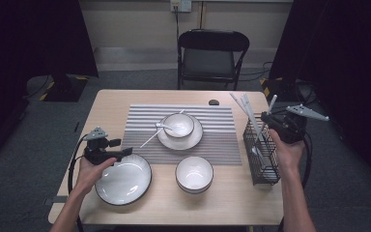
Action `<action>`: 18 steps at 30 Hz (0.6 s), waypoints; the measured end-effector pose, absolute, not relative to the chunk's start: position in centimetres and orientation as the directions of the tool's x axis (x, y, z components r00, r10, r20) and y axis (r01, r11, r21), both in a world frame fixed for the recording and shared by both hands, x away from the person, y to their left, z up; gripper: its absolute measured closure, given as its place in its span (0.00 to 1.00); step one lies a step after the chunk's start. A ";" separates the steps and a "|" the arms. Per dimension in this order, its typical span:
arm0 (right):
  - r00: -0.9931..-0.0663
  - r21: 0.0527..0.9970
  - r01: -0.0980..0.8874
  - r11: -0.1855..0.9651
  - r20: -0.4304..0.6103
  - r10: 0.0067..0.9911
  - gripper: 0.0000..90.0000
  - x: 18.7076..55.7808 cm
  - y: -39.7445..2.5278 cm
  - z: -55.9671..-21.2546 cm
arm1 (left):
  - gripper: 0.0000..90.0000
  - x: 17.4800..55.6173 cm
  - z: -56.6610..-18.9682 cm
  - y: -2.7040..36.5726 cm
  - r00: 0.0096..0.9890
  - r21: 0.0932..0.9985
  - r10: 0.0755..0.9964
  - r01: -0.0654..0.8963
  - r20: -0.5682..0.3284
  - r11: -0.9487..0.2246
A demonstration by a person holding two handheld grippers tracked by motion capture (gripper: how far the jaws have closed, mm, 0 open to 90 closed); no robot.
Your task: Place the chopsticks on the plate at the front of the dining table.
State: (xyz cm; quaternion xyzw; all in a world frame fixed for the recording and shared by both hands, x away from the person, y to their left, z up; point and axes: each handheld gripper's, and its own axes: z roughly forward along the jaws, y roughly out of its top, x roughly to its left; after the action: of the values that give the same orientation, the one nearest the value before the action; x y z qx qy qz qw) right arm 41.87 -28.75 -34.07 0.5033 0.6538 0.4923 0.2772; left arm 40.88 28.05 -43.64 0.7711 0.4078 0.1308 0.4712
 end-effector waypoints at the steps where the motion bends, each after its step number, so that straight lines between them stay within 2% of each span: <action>1: -0.344 0.920 0.392 0.021 0.126 0.931 0.94 41.9 -28.7 -34.0 | 0.32 40.9 -43.6 28.0 0.632 0.833 0.752 0.507 -0.186 -0.220; 10: -0.339 0.925 0.380 -0.001 0.141 0.930 0.95 42.1 -28.8 -33.9 | 0.32 40.8 -43.5 28.2 0.632 0.835 0.754 0.503 -0.182 -0.221; 18: -0.336 0.933 0.360 0.002 0.128 0.933 0.95 42.5 -28.4 -32.2 | 0.32 40.8 -43.4 28.1 0.635 0.839 0.751 0.498 -0.180 -0.220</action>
State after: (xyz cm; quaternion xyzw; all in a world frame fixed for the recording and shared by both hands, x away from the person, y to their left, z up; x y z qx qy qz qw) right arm 42.46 -28.39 -32.25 0.4999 0.6469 0.4993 0.2869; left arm 40.79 28.13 -43.38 0.7697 0.4058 0.1334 0.4745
